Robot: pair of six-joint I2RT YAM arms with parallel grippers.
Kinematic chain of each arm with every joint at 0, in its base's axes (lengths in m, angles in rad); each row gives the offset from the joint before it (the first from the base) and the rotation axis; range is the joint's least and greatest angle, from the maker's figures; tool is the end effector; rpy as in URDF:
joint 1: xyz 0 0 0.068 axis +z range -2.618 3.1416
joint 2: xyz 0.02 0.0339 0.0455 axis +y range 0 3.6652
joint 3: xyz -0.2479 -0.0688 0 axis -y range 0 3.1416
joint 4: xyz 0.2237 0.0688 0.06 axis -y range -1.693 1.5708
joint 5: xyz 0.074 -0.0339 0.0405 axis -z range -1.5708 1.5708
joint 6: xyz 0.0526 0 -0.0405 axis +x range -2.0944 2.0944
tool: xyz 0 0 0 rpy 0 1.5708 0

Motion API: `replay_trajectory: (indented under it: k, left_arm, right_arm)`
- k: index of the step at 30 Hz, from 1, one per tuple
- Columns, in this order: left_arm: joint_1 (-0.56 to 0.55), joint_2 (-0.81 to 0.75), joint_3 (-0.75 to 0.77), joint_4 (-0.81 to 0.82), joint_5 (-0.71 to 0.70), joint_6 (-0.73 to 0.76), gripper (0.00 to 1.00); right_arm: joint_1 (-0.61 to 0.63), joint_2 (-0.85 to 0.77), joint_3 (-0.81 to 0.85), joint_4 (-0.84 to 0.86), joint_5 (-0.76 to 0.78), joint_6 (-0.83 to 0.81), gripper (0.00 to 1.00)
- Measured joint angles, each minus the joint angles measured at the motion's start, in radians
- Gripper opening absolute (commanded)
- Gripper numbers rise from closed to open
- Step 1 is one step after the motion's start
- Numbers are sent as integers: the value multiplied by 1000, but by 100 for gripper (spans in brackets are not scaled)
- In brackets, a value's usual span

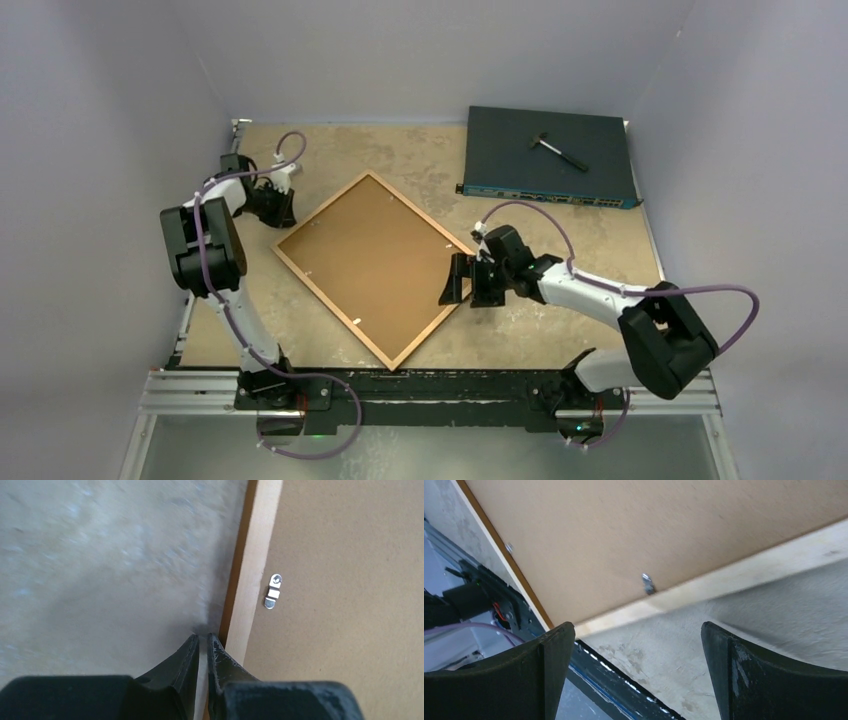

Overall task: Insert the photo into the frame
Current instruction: Adjust the photo frame at the center of the board.

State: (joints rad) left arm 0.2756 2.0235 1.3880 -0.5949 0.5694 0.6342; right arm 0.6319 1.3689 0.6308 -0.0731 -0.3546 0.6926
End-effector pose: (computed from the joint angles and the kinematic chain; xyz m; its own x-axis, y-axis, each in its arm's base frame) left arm 0.3768 0.0771 0.1404 -0.7638 0.3026 -0.5701 0.4924 0.8443 -0.2115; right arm 0.1999 0.1689 0.1608 -0.9272 0.0634 -0.3692 -0.2012 0.7472 0.6335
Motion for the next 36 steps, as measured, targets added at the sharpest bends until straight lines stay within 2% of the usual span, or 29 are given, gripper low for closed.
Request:
replay_trajectory:
  k: [7, 13, 18, 26, 30, 36]
  left_arm:
    - [0, -112, -171, -90, 70, 69, 8]
    - [-1, -151, -243, -162, 124, 100, 9]
    - [-2, -192, -292, -241, 130, 122, 13]
    - [2, -283, -276, -267, 116, 50, 24]
    - [4, -283, -234, -235, 150, -12, 26]
    - [-1, -221, -214, -235, 215, -20, 28]
  right_arm:
    - [-54, -11, 198, -148, 113, -90, 99]
    - [-58, -22, 229, -171, 144, -123, 99]
    - [-34, 66, 249, -86, 122, -102, 99]
    - [130, 380, 477, 116, 99, -42, 98]
    - [182, 501, 576, 224, 78, -12, 96]
    - [198, 610, 623, 336, 71, 40, 93]
